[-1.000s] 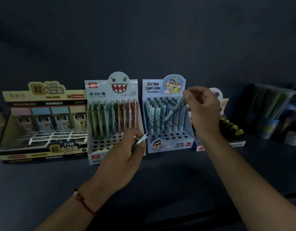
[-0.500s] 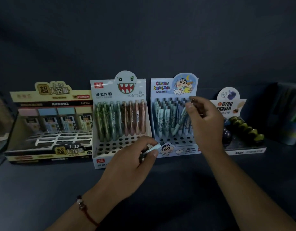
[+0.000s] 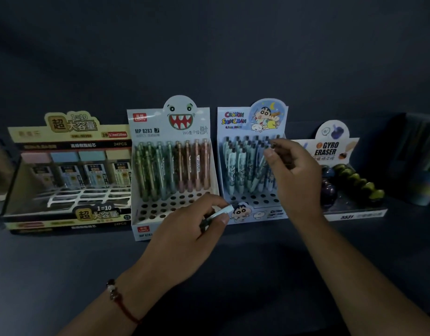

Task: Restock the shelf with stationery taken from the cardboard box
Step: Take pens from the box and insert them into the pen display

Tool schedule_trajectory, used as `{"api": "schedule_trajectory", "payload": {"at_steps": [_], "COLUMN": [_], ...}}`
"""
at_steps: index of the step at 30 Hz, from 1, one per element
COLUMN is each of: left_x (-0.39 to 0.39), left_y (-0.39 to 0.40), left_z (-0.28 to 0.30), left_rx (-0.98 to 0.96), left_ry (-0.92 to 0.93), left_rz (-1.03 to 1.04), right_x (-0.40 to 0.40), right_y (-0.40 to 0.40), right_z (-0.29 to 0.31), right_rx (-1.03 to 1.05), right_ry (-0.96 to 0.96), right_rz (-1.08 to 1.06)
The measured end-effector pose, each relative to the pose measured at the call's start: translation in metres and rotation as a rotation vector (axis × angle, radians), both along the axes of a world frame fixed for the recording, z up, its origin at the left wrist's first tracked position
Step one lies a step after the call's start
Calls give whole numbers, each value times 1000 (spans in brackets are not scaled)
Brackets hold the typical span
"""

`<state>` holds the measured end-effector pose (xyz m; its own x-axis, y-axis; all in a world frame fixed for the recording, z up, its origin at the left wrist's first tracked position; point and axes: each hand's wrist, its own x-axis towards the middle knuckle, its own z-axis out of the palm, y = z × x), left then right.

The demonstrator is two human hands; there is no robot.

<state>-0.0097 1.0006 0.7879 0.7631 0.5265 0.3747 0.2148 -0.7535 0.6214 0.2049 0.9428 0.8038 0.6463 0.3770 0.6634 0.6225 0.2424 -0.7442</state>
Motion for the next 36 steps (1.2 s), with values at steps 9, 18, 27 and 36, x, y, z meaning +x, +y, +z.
{"api": "schedule_trajectory", "payload": {"at_steps": [9, 18, 27, 36], "left_x": [-1, -2, -1, -2], "left_y": [1, 1, 0, 2], "left_z": [0, 2, 2, 2], "left_rx": [19, 24, 33, 9], "left_ry": [17, 13, 31, 5], "left_rz": [-2, -9, -26, -19], "right_x": [-1, -1, 3, -3], "right_y": [5, 8, 16, 14], "right_z": [-6, -4, -8, -14], "right_rx": [-103, -147, -263, -285], "right_ry": [1, -14, -167, -146], "right_rz": [38, 18, -107, -77]}}
